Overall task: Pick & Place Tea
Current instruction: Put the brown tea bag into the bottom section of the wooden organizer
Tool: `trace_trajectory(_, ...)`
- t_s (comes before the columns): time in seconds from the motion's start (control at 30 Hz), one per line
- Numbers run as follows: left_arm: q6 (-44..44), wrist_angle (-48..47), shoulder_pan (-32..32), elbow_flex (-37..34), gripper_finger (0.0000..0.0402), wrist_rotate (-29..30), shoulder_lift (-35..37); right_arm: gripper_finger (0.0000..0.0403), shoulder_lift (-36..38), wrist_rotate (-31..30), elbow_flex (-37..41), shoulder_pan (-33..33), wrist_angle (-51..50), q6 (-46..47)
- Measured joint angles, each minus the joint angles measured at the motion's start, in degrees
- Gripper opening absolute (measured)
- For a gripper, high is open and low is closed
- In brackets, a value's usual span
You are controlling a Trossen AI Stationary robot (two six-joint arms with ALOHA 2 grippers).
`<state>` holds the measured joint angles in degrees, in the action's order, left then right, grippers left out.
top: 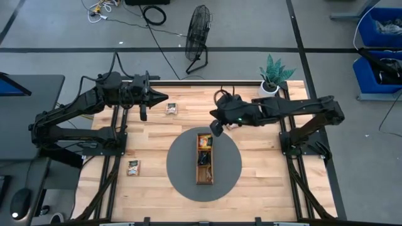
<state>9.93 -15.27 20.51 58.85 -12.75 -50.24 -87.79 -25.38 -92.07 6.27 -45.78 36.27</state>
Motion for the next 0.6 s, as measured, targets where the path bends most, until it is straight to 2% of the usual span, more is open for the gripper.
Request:
trace_trajectory(0.3, 0.0, -0.1, 0.0, 0.0, 0.0016, 0.0, 0.0, 0.0001, 4.7, -4.0, 2.2, 2.6, 10.7, -9.5)
trace_trajectory(0.47, -0.1, -0.1, 0.0, 0.0, 0.0016, 0.0, 0.0, 0.0001, 10.3, -4.2, 13.6, 4.1, 29.1, -12.8)
trace_trajectory(0.6, -0.1, -0.1, 0.0, 0.0, 0.0016, 0.0, 0.0, 0.0001, 14.9, -4.2, 22.9, 4.1, 36.4, -11.7)
